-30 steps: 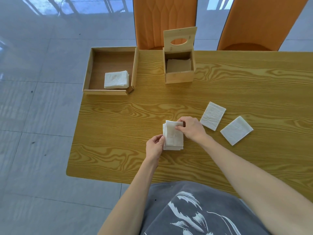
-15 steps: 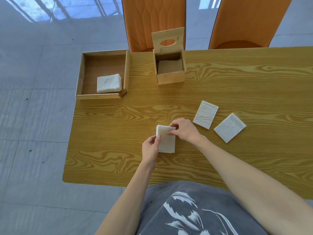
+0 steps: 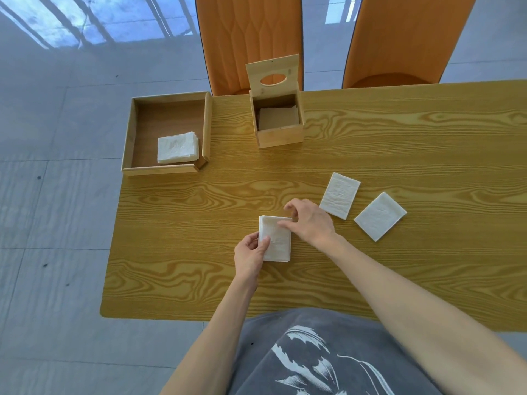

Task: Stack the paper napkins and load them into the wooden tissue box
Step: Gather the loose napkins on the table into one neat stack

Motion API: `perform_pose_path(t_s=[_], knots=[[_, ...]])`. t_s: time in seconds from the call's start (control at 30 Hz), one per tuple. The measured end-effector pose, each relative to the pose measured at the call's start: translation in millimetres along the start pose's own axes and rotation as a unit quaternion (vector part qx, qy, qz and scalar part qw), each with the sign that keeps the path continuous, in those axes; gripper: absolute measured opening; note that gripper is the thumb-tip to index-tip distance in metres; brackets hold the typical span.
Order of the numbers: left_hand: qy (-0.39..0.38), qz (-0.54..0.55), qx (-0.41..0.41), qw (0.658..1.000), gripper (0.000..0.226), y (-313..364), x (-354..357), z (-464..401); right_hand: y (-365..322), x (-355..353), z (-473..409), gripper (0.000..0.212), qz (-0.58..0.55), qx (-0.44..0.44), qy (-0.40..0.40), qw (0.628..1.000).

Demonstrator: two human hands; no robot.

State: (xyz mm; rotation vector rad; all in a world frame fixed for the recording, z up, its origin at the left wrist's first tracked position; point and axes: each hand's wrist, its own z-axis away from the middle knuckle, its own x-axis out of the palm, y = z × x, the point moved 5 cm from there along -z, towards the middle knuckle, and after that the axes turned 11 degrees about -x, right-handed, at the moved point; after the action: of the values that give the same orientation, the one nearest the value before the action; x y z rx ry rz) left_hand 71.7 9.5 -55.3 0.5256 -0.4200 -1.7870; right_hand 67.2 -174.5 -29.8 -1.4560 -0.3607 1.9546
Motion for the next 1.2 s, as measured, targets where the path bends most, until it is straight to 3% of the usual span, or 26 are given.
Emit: perform_pose_path(t_s=[0.23, 0.33, 0.53, 0.8, 0.93, 1.03, 1.2], knots=[[-0.021, 0.009, 0.002, 1.000, 0.036, 6, 15, -2, 52, -66, -2, 0.027, 0.095, 0.074, 0.135, 0.983], [-0.032, 0.009, 0.002, 0.999, 0.035, 9, 23, -2, 69, -83, -5, 0.034, 0.135, 0.088, 0.155, 0.975], [-0.034, 0.005, -0.003, 0.999, 0.032, 11, 27, -2, 86, -92, -13, 0.044, 0.175, 0.168, 0.091, 0.966], [-0.039, 0.001, 0.005, 0.999, 0.029, 9, 27, -3, 93, -90, -12, 0.032, 0.187, 0.195, 0.069, 0.960], [-0.044, 0.003, 0.007, 0.999, 0.029, 9, 26, -3, 88, -91, -5, 0.014, 0.144, 0.168, 0.109, 0.969], [-0.047, -0.001, 0.007, 0.999, 0.031, 8, 25, -4, 83, -90, 3, 0.019, 0.034, 0.141, 0.116, 0.983], [-0.048, -0.011, 0.008, 0.999, 0.025, 10, 26, -2, 50, -100, 10, 0.025, -0.067, 0.037, 0.037, 0.996]])
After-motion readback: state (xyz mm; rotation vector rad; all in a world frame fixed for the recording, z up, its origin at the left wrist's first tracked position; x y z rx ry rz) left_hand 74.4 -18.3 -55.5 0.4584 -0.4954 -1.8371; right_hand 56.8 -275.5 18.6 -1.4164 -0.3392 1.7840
